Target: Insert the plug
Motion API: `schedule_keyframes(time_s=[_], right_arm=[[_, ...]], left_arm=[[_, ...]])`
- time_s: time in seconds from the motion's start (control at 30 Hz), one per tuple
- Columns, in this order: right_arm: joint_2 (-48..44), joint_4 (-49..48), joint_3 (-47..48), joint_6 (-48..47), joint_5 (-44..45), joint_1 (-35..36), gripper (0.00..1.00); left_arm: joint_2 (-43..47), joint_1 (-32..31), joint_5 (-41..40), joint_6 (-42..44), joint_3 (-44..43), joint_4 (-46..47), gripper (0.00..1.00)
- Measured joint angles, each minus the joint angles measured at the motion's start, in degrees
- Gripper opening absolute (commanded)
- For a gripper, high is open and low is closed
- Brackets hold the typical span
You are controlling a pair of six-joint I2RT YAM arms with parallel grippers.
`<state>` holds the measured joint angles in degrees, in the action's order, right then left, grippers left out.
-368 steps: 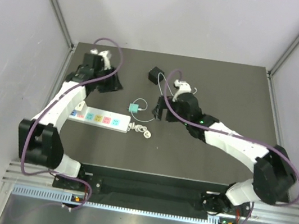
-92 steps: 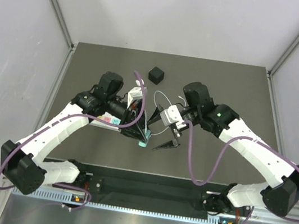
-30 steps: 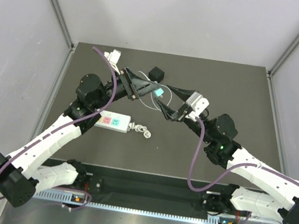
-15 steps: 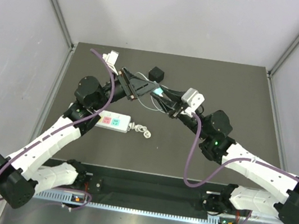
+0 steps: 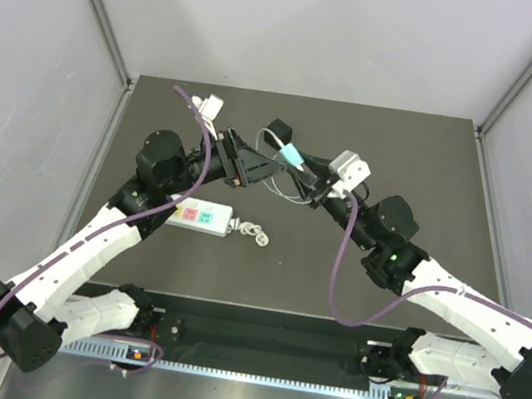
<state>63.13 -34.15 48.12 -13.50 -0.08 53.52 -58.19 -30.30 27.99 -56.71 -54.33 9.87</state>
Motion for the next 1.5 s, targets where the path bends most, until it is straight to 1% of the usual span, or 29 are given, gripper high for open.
schedule_keyframes(time_s=[0.07,0.17,0.23,0.3,0.4,0.47,0.53,0.57,0.63,0.73,0.83,0.9,1.03,1.1,1.17,1.27,1.4,1.5], right_arm=[[-0.96,2.25,0.0,0.92,0.11,-1.97,0.0],[-1.44,7.45,1.38,3.17,-0.17,-7.15,0.0],[-0.72,13.09,4.33,5.42,-0.59,-13.2,0.0],[1.01,20.33,9.77,7.96,-0.11,-20.46,0.0],[5.81,33.05,22.01,13.35,1.92,-31.89,0.0],[9.49,41.7,30.84,17.31,2.16,-39.91,0.0],[11.32,47.82,35.89,19.91,2.58,-46.12,0.0],[11.26,50.01,36.46,20.63,2.56,-47.74,0.0],[10.19,55.1,36.46,21.57,0.98,-48.68,0.0],[8.33,61.13,35.06,22.88,-5.18,-48.15,0.0],[3.19,62.07,27.36,24.72,-12.59,-48.0,0.0],[-1.36,61.88,20.17,26.14,-18.91,-47.95,0.0],[-9.73,56.92,7.5,29.57,-31.91,-47.89,0.0],[-12.5,53.33,3.56,31.87,-37.24,-47.87,0.0],[-14.08,49.24,1.2,33.83,-42.05,-47.87,0.0],[-14.64,44.92,-0.15,35.98,-46.84,-47.6,0.0],[-15.5,38.12,-2.62,39.23,-50.97,-46.58,0.0],[-16.7,31.91,-5.62,42.23,-52.37,-45.92,0.0]], left_arm=[[-0.07,-0.02,1.46,2.51,-1.16,-2.62,0.74],[-0.07,-0.02,3.19,6.86,-2.75,-6.01,0.73],[-0.28,-0.02,4.13,10.69,-4.63,-9.84,0.73],[-1.07,-0.02,3.87,15.17,-7.63,-14.51,0.73],[-3.89,-0.07,1.77,23.12,-14.62,-21.4,0.73],[-6.14,-0.07,0.42,27.85,-19.1,-24.24,0.73],[-8.24,-0.07,-0.07,31.19,-22.32,-25.62,0.73],[-9.38,-0.07,-0.11,32.81,-23.69,-26.27,0.73],[-11.78,-0.07,0.31,35.63,-26.08,-27.93,0.72],[-15.41,-0.07,1.44,39.69,-28.87,-29.92,0.72],[-17.77,0.0,6.27,42.51,-29.38,-30.91,0.71],[-18.97,0.0,10.84,43.12,-29.22,-30.8,0.7],[-19.32,0.0,19.37,42.84,-25.2,-27.89,0.69],[-19.32,-0.02,21.73,42.97,-23.02,-27.36,0.71],[-19.32,-0.02,23.23,43.87,-21.64,-27.65,0.72],[-19.32,-0.02,25.22,46.69,-22.05,-28.59,0.74],[-21.07,-0.02,28.74,48.89,-26.4,-29.4,0.73],[-23.74,-0.02,31.1,48.46,-28.92,-27.12,0.72]])
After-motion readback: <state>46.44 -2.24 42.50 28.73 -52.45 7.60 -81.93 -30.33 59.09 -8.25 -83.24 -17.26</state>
